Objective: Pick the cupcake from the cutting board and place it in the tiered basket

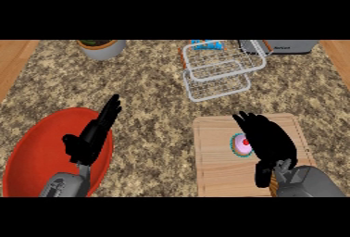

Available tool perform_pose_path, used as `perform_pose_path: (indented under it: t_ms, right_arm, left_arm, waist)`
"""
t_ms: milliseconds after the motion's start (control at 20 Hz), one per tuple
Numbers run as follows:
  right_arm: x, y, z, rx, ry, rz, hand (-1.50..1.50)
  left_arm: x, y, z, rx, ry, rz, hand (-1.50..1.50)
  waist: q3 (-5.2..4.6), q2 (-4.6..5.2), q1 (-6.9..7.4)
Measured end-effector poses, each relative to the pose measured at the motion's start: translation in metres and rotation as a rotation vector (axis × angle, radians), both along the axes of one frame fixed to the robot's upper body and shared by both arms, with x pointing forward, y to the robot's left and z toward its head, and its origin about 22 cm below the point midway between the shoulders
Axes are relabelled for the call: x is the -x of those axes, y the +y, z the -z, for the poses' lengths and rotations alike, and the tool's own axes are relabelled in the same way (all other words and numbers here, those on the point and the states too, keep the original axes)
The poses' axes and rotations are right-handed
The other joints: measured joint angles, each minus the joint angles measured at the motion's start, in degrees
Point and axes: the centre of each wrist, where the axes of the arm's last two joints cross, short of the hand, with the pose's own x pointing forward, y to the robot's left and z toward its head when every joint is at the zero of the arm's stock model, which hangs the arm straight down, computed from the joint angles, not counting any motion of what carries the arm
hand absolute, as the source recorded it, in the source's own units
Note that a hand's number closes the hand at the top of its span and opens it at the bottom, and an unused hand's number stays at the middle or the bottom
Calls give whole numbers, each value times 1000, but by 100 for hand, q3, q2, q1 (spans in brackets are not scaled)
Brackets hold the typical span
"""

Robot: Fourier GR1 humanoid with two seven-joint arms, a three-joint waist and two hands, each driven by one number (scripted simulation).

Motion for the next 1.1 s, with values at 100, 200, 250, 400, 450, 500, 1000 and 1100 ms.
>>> perform_pose_path:
  t_ms: [100,200,250,400,450,500,1000,1100]
  right_arm:
    - [2,3,9,-6,7,-1,-150]
    - [-3,0,16,-7,11,-3,-150]
    - [-5,0,22,-8,14,-2,-150]
    - [-3,1,26,-13,16,-9,-150]
    - [-3,1,31,-21,19,-11,150]
    - [-4,7,35,-36,20,-13,150]
    - [-15,5,41,-182,-83,-111,150]
    - [-12,9,43,-192,-94,-118,150]
  left_arm:
    - [1,1,1,1,2,-1,0]
    - [-4,3,4,7,-5,4,0]
    - [-3,5,2,11,-6,5,0]
    - [-1,6,-2,8,-1,6,0]
    - [1,4,-1,9,1,7,0]
    - [1,4,-3,6,3,7,0]
    - [0,3,-1,5,-4,11,0]
    - [-4,6,0,3,-1,6,0]
  waist:
    - [0,1,1]
    - [2,0,-1]
    - [2,-1,2]
    - [2,-1,2]
    - [1,-1,4]
    - [0,-1,7]
    - [-2,-6,1]
    - [-2,-4,-2]
